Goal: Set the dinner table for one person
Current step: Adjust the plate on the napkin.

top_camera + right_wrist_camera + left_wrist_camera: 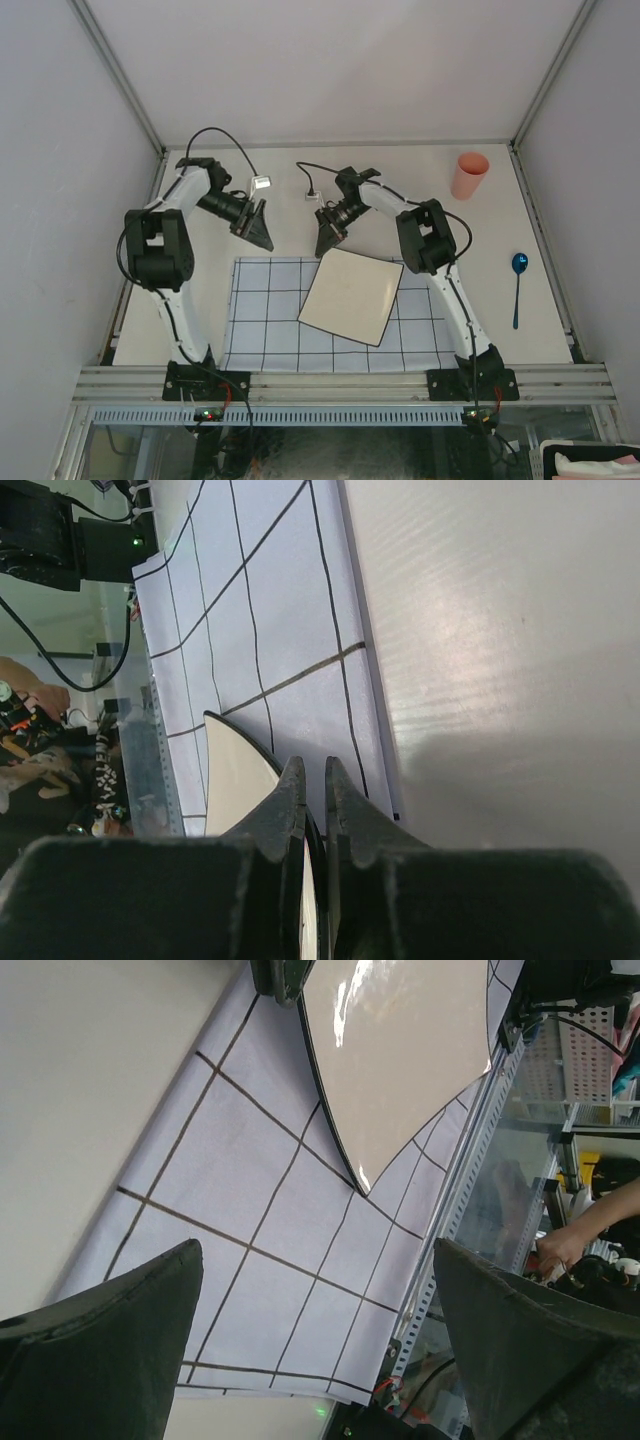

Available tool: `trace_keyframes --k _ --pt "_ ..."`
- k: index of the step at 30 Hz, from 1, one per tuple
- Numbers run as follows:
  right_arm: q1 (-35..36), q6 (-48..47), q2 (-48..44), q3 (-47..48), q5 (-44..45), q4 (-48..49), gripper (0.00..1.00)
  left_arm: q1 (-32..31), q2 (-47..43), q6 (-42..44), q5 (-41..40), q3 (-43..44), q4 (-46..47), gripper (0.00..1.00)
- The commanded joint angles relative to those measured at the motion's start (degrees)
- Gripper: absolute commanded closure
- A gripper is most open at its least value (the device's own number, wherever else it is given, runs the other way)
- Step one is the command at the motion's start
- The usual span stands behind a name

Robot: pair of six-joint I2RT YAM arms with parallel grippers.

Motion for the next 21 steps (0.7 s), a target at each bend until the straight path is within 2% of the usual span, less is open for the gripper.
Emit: trace_keyframes --k 1,10,21 --pt "3.66 -2.32 1.25 2.58 2.61 1.74 1.00 2.62 -4.93 2.55 0.03 -3.86 -0.84 0.00" --pt "5.99 -2.03 2.53 4.15 1.94 2.00 1.00 7.55 -7.43 5.24 0.42 -10.12 -0.35 0.00" --pt "6.93 -2.05 2.12 4.32 -0.36 3.74 1.00 10.15 -9.37 6.85 -1.42 -13.34 0.36 0.00"
